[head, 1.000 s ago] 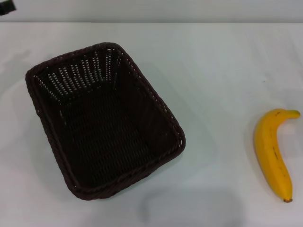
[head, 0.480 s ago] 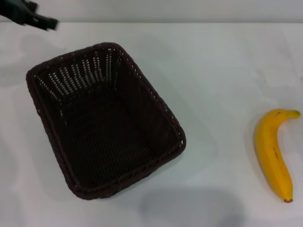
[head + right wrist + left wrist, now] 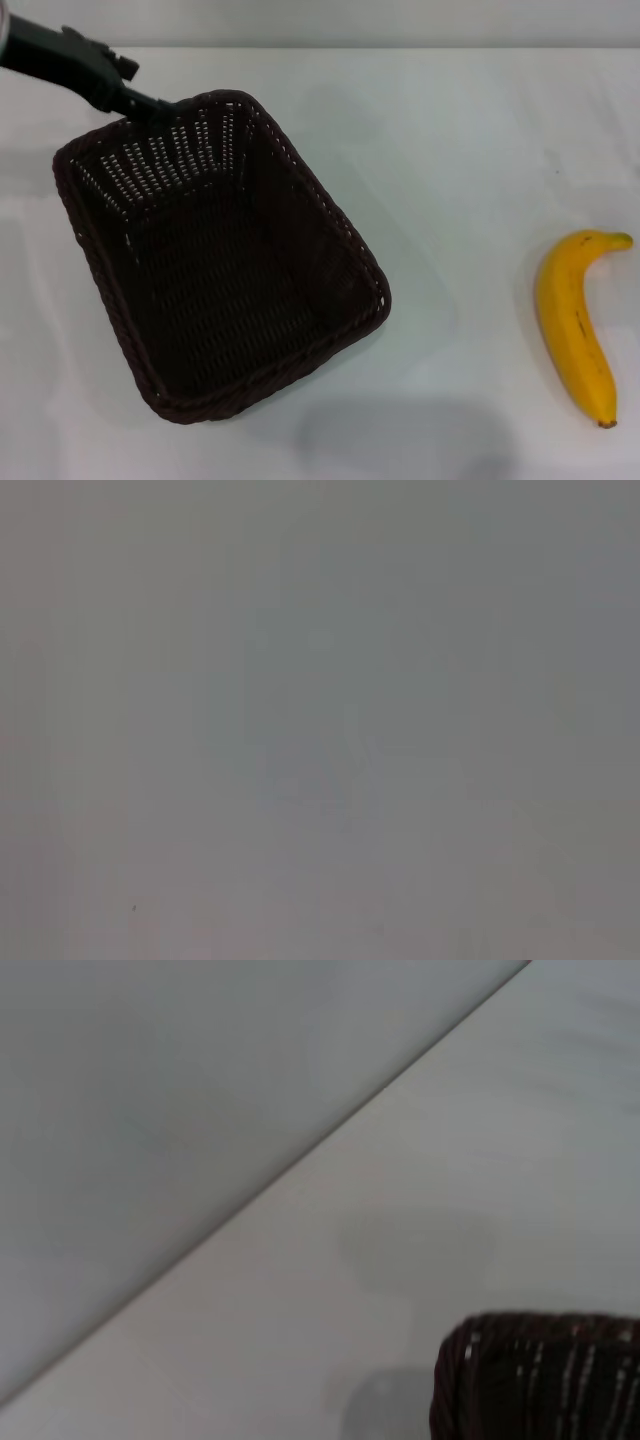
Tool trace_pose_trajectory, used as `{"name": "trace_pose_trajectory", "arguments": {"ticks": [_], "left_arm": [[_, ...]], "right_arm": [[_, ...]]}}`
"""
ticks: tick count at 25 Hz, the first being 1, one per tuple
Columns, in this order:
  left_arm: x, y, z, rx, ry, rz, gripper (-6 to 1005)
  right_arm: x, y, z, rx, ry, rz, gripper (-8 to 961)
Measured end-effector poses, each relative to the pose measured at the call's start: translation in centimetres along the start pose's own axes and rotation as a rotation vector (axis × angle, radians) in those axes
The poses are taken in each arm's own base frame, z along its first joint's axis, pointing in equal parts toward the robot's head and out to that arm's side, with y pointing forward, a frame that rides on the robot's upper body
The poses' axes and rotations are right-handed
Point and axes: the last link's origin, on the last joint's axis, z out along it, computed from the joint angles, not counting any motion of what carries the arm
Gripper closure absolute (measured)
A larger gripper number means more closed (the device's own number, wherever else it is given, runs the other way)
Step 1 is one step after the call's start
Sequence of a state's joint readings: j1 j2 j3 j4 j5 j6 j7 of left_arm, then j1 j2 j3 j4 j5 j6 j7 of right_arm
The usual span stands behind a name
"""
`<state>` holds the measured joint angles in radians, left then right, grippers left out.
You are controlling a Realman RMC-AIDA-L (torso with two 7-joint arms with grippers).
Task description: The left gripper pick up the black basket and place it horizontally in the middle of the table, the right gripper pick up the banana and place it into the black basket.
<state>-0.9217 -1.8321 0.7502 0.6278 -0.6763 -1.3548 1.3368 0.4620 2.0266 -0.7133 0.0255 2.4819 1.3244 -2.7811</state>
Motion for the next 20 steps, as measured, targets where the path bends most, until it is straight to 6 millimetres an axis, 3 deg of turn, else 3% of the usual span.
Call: {"name": "trace_pose_trajectory", "arguments": {"ticks": [8,18,20], "left_arm": [[-2.4,0.7,2.3,0.015,-0.025,-0.018,171],[-2.7,1.5,3.7,0.015,-0.019,-0.014,189],[-2.8,1.5,3.8,0.014,-0.019,-0.016,331]], "right_arm": [[-0.1,0.1,0.2,-0.004,-0.004,0.0,95],[0.1,0.3,0.0,-0.006,0.004,0.008,95],[0.2,0.3,-0.1,-0.004,0.005,0.007,95]]}}
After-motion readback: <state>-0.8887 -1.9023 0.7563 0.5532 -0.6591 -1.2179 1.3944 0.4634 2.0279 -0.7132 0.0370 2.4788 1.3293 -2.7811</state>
